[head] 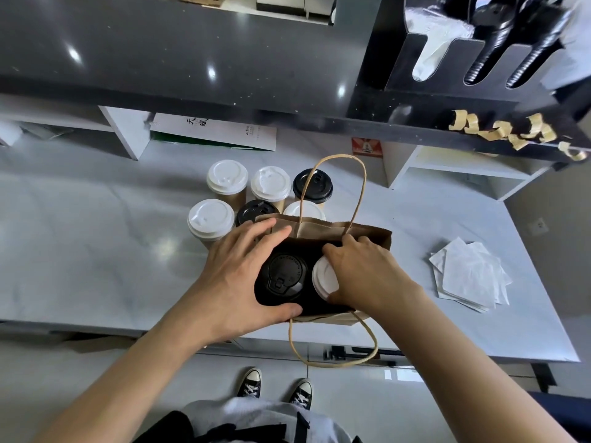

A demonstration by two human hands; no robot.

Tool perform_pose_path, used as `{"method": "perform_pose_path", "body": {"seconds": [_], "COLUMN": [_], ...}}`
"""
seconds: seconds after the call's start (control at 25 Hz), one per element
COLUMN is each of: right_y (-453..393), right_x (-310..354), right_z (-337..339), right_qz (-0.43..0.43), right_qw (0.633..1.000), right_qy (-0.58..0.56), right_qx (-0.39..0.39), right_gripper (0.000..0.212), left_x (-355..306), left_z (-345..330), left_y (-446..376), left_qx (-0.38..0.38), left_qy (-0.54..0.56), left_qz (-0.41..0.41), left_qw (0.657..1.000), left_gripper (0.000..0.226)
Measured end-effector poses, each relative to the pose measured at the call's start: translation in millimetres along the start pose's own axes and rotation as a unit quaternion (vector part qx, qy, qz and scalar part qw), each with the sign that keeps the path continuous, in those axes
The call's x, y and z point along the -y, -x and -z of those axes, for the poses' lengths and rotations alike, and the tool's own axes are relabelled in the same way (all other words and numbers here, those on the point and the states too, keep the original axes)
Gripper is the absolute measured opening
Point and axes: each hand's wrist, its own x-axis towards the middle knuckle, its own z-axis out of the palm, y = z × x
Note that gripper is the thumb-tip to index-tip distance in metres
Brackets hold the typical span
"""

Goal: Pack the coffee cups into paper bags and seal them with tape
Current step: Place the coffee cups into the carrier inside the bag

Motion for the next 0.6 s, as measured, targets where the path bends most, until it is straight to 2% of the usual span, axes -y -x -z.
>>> {"method": "perform_pose_path", "body": {"seconds": [0.28, 0.48, 0.6], "right_y": [-12.4, -16.5, -15.0], "right_x": [4.2, 3.1, 3.8], "right_z": [-10.8, -17.8, -15.9], "right_qz": [-0.005, 0.000, 0.001], "right_qw": [1.000, 1.000, 1.000], "right_qy": [0.028, 0.023, 0.013], "right_qx": [-0.008, -0.006, -0.006], "right_gripper": [0.034, 0.031, 0.039], "left_x": [-0.5, 0.5, 1.2], "left_z": [1.2, 2.0, 1.1], "left_y": [-1.0, -0.6, -0.3], "left_qx": [0.000, -0.001, 0.001], "left_qy": [0.010, 0.010, 0.010], "left_qz": [-0.001, -0.007, -0.012], "left_qw": [1.000, 1.000, 1.000], "left_gripper": [0.111, 0.111, 0.110]}}
